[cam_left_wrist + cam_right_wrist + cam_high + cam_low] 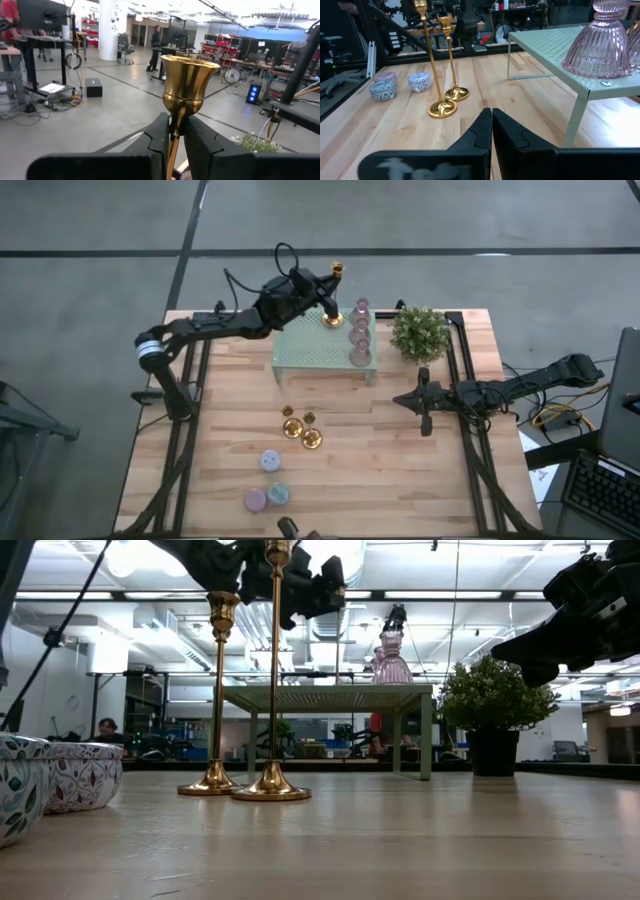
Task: Pick & Place candle stick holders
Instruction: Put the top left gold candle holder on the shelf
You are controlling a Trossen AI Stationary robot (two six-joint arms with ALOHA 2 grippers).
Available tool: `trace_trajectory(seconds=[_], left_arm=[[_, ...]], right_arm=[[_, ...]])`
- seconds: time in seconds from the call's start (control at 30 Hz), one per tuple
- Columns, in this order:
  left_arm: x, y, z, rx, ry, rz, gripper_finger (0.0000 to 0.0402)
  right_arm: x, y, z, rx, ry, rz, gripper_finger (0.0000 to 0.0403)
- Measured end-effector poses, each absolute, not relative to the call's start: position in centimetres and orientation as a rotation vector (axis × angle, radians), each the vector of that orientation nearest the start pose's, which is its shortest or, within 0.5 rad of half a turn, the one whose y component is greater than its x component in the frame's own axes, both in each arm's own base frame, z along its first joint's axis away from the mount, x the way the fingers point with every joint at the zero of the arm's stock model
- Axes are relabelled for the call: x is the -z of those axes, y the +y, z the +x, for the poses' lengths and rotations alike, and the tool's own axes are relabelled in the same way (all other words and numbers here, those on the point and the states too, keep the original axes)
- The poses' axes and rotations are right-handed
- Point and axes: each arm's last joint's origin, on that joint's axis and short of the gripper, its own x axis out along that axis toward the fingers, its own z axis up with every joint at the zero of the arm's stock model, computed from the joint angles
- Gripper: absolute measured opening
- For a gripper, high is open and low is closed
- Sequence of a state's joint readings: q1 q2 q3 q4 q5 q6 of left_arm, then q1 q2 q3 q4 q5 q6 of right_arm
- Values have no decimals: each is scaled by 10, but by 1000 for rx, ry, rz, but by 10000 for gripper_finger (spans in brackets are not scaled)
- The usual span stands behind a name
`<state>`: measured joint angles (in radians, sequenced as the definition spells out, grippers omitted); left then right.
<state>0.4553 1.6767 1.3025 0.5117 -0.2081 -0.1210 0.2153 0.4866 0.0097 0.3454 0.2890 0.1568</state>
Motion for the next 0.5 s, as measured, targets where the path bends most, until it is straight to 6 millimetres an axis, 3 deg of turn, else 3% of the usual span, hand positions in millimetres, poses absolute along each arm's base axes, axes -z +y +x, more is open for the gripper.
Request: trace_trajectory(seconds=[0.5], left_arm=[[-341, 181, 355, -650, -205, -114, 51]], right_arm=[[-155, 19, 125, 83, 121, 124, 8]])
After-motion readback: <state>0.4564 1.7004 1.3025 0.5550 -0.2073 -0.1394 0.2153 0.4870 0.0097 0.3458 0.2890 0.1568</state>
